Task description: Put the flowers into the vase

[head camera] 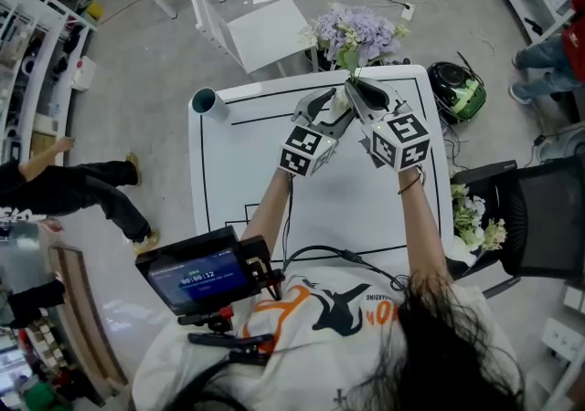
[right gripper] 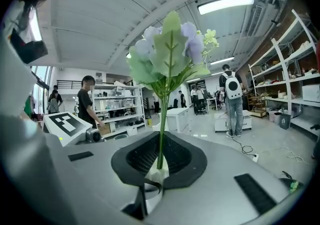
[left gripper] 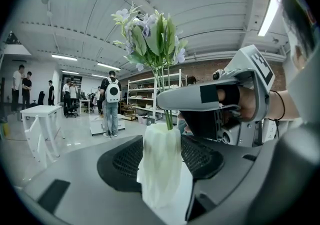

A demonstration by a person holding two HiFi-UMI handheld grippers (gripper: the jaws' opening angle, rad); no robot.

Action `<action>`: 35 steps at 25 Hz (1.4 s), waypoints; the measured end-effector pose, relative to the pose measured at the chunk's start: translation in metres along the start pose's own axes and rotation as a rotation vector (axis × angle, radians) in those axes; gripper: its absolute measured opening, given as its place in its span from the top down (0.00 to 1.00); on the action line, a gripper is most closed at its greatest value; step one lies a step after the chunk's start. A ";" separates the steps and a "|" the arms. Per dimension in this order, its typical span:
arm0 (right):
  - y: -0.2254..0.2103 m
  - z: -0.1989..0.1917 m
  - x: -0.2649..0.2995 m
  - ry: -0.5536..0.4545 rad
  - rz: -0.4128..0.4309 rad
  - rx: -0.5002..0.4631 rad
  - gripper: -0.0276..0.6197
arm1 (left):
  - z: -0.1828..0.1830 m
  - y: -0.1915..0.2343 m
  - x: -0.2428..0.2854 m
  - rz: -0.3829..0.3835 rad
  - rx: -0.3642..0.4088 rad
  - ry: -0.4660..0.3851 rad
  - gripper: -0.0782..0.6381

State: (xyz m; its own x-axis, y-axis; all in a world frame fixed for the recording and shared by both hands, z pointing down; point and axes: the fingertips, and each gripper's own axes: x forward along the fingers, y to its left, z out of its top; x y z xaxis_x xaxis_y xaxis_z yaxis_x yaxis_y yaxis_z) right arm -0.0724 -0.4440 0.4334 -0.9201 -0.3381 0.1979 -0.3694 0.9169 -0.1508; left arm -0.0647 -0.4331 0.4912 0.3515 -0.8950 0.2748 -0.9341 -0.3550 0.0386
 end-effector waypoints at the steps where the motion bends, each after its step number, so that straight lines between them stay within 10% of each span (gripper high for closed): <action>1: 0.001 0.000 0.000 0.002 0.002 -0.011 0.93 | 0.000 0.000 0.000 0.000 0.000 0.000 0.55; 20: 0.013 -0.022 -0.007 0.128 -0.031 -0.209 0.64 | 0.001 0.001 -0.001 0.006 -0.004 0.007 0.55; 35: 0.000 -0.041 -0.025 0.068 -0.050 0.087 0.58 | -0.001 0.000 0.000 0.008 -0.001 0.013 0.54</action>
State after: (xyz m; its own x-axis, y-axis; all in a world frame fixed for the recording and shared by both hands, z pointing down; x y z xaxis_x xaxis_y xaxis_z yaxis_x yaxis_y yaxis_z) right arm -0.0439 -0.4265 0.4677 -0.8903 -0.3654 0.2717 -0.4274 0.8764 -0.2219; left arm -0.0647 -0.4324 0.4918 0.3434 -0.8940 0.2877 -0.9368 -0.3477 0.0376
